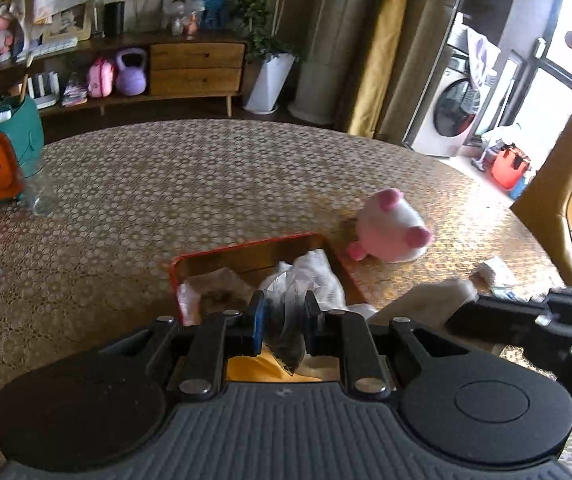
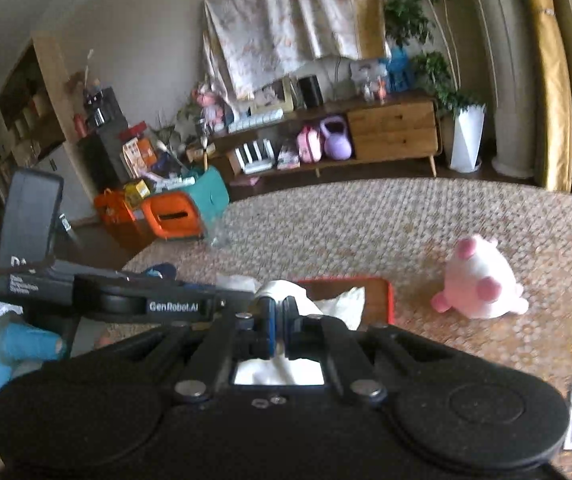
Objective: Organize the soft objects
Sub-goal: 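Carry the clear bag with the left tool while the right tool carries the white cloth to the red tin, then open the left tool over the tin while the right tool releases the white cloth into it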
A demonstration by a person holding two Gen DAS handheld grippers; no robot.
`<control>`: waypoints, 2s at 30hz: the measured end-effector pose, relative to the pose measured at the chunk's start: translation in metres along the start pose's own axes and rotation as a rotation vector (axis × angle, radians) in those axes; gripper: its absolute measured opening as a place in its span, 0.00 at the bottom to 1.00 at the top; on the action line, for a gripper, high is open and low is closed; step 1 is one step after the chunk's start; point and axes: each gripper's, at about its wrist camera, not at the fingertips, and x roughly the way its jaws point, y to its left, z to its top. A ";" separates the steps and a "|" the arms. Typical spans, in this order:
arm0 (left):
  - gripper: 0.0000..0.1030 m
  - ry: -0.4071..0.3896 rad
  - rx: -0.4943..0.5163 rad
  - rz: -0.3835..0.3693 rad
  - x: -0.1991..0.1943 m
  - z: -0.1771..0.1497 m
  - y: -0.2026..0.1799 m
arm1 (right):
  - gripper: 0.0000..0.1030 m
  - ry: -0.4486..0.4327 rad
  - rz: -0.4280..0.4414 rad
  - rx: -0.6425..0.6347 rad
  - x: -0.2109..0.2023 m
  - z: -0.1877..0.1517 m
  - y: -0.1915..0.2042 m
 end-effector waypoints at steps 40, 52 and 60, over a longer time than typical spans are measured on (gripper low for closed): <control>0.18 0.143 -0.030 0.101 0.131 0.006 0.029 | 0.11 0.202 -0.053 0.066 0.117 -0.038 -0.015; 0.27 0.132 -0.034 0.099 0.123 0.006 0.025 | 0.33 0.178 -0.053 0.083 0.103 -0.036 -0.010; 0.72 0.062 -0.022 0.123 0.099 0.009 0.022 | 0.37 0.144 -0.050 0.087 0.081 -0.033 -0.008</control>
